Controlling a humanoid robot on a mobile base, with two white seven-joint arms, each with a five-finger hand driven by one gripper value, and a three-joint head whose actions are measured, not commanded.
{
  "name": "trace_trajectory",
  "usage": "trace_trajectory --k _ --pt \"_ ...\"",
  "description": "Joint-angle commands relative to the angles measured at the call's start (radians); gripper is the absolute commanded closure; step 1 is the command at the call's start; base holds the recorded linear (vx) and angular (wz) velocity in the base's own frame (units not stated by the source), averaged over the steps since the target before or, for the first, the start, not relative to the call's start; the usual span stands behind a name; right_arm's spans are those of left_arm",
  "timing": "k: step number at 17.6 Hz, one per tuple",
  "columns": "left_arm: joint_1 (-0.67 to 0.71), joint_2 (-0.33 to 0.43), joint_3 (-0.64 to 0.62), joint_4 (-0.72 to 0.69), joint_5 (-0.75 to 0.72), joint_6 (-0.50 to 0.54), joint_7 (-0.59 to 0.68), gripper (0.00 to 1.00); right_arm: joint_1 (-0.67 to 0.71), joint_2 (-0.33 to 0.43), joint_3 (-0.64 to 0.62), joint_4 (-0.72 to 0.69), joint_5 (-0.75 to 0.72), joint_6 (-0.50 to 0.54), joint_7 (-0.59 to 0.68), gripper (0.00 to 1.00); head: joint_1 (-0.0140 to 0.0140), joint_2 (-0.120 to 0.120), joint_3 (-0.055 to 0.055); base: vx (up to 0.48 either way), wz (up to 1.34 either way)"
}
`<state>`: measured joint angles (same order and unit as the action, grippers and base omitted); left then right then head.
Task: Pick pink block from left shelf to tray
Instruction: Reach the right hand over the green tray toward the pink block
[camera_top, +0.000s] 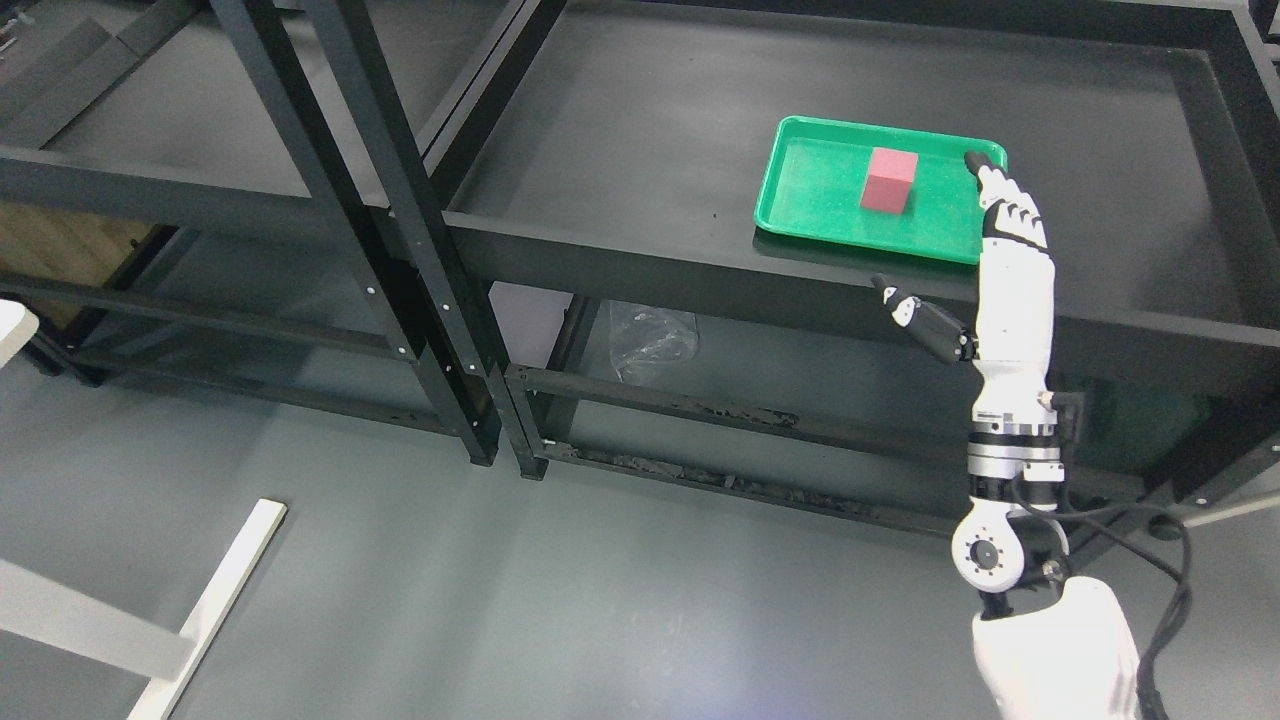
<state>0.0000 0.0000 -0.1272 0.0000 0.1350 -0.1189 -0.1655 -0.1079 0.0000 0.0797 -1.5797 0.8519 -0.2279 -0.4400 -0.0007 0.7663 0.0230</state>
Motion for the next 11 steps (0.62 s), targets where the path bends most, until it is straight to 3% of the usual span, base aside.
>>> trace_trajectory --k 1,4,7,11 --pt "0.02 0.017 0.0 -0.017 0.0 0.001 0.0 0.0 -0.009 -0.017 -0.014 -0.014 -0.027 0.011 0.004 0.02 0.0 0.0 0.0 0.3 -0.07" --pt "0.02 0.017 0.0 -0.017 0.0 0.001 0.0 0.0 -0.029 -0.017 -0.012 -0.008 -0.027 0.085 0.044 0.02 0.0 0.0 0.0 0.27 -0.08" --pt "0.02 0.017 0.0 -0.017 0.0 0.001 0.0 0.0 -0.053 -0.017 -0.012 0.03 -0.027 0.165 0.226 0.02 0.0 0.0 0.0 0.259 -0.12" --pt "0.02 0.017 0.0 -0.017 0.0 0.001 0.0 0.0 -0.058 -0.017 0.0 0.047 -0.027 0.186 0.245 0.02 0.0 0.0 0.0 0.23 -0.17"
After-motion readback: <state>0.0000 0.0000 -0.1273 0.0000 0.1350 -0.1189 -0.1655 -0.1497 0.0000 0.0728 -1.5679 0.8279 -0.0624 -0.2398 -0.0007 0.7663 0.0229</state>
